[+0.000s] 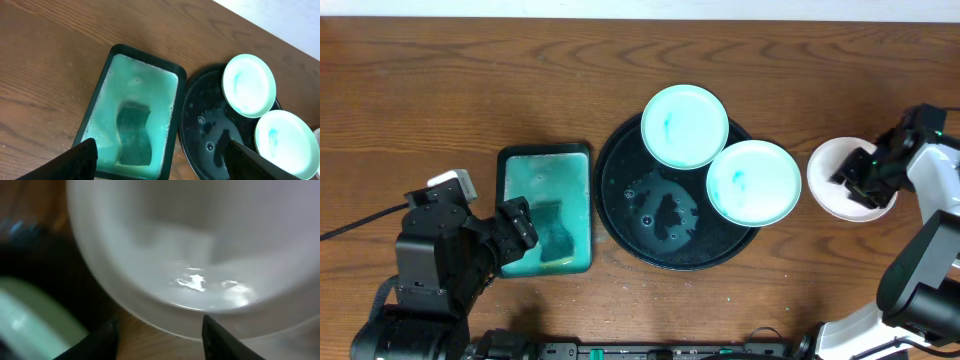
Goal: Clean dirty plates on tray and stack at the side
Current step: 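Carry the white plate right and set it on the table, then grasp the right plate on the tray and slide it to the front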
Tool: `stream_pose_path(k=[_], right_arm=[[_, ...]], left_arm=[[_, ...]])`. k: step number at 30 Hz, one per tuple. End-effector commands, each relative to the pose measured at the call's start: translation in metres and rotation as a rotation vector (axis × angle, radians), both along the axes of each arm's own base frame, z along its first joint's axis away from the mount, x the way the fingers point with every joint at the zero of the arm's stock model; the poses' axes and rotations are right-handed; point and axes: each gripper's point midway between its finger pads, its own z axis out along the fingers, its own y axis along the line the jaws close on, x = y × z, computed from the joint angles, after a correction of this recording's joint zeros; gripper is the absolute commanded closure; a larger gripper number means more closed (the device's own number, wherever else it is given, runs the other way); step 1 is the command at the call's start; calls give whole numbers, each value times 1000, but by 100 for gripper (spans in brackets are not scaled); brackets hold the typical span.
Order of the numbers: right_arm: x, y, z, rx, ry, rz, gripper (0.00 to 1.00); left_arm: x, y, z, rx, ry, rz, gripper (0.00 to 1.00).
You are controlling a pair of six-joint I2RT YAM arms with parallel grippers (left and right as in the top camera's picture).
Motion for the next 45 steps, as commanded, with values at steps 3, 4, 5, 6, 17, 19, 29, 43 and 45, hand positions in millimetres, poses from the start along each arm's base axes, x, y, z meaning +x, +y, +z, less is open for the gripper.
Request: stream_pose_path(k=[3,4,5,6,17,19,29,43,45], right_arm=[[3,44,3,95,-75,189,43],[2,46,-1,85,-74,199,39],[3,48,-3,83,-78,204,35],[3,50,-7,82,-86,211,34],[-2,63,-16,74,-104,237,50],[-2,62,-4,65,-125,238,46],[-7,62,28,-15,-179,248,40],[-21,83,13,-90,-106,304,99],[-24,86,27,-89,-133,309,99]], left_arm=[[1,2,6,1,-15,9,19],[1,2,6,1,-15,10,19],[1,2,6,1,-15,9,19],[0,2,6,1,-14,9,19],[0,2,6,1,-14,9,19],[0,2,6,2,-14,9,19],[0,2,6,1,-14,9,19],[-1,2,3,2,-1,9,19],[-1,1,3,-1,0,6,18]])
